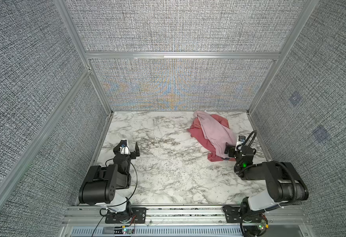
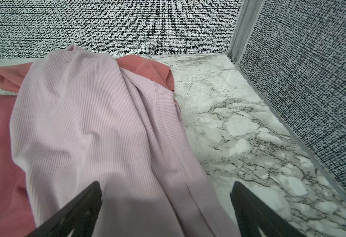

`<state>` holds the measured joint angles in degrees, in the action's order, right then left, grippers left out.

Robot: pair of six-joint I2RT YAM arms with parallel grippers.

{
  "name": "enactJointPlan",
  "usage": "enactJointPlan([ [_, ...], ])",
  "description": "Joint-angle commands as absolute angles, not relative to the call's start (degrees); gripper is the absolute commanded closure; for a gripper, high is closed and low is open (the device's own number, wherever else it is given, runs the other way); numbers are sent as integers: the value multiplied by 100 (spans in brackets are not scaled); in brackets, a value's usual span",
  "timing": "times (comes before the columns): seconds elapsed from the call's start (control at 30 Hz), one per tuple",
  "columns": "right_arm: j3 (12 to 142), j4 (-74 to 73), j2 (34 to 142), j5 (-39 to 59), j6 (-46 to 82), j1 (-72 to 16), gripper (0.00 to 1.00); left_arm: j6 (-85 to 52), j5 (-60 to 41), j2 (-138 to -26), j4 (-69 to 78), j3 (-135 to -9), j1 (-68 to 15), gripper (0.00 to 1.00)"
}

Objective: Pick out a specific cloth from the pile

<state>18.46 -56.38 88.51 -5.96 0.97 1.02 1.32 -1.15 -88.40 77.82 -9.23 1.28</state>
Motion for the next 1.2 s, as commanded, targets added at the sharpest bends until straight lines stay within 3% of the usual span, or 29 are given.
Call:
enactJointPlan([
  [0.0, 1839, -5875, 8851, -606, 94, 88, 1, 150, -231, -8834, 7875, -936, 133, 1],
  [0.8, 1853, -5839, 8849, -541, 113, 123, 1, 152, -235, -8827, 7885, -927, 135, 1],
  [0.87, 1873, -5746, 8724, -729, 183, 114, 2, 114, -11, -8765, 7832, -930, 126, 6],
  [0.97, 2149, -4715, 7991, -1172, 216, 39, 11, 54, 549, -8136, 7251, -946, 28, 17],
  [1.07, 2746, -3170, 7370, -1573, 418, -81, 14, -14, 1170, -7145, 5802, -1342, -140, 20],
  [1.17, 3475, -1689, 7088, -1821, 715, -355, 19, -523, 1025, -6612, 4992, -1683, -187, 21],
])
